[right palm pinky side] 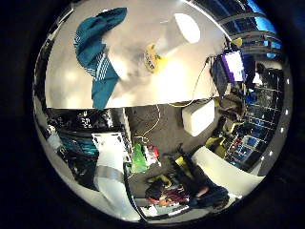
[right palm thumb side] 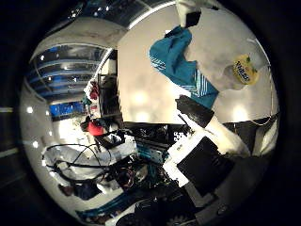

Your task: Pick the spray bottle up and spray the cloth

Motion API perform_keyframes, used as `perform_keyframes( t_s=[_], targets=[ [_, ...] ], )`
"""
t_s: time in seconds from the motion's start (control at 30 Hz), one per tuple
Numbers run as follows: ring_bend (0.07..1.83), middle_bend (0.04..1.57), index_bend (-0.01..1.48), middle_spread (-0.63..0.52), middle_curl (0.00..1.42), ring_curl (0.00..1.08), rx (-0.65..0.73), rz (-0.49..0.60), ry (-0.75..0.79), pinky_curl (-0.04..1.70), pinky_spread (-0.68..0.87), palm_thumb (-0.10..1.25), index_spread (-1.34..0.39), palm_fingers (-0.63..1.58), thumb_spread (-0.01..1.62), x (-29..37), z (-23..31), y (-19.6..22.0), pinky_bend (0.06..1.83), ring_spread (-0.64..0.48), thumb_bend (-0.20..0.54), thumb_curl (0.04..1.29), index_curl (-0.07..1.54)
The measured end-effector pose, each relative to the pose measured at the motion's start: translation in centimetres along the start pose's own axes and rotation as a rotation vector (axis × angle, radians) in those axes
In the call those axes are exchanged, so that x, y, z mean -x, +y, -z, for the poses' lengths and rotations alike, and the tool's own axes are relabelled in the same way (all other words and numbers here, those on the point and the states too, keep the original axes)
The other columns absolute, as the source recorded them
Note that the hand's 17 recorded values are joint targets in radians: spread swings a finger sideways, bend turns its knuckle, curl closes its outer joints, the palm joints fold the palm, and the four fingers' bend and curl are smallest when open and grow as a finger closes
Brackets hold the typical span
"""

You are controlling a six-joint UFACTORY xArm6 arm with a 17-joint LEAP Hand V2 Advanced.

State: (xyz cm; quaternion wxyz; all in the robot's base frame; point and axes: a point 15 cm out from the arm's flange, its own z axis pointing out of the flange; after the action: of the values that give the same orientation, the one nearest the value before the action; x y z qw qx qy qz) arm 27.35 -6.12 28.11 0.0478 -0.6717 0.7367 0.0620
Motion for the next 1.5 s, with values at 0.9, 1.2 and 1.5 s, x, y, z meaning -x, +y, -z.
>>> perform_keyframes(
  t_s=[0.9,1.2,1.5],
  targets=[
    [0.22,0.2,0.14,-0.01,0.34,0.22,-0.357,-0.184,-0.082,0.28,0.41,0.56,-0.38,0.28,1.07,-6.2,8.9,-4.5,0.25,0.09,-0.034,0.29,0.33],
    [0.26,0.2,0.13,0.03,0.34,0.24,-0.51,-0.297,-0.25,0.31,0.41,0.52,-0.31,0.19,1.03,-12.2,9.1,-4.4,0.34,0.14,-0.029,0.29,0.27],
    [0.31,0.21,0.14,0.06,0.35,0.26,-0.62,-0.381,-0.364,0.32,0.4,0.49,-0.26,0.12,1.01,-17.2,8.1,-3.4,0.4,0.16,-0.028,0.29,0.25]
  ],
)
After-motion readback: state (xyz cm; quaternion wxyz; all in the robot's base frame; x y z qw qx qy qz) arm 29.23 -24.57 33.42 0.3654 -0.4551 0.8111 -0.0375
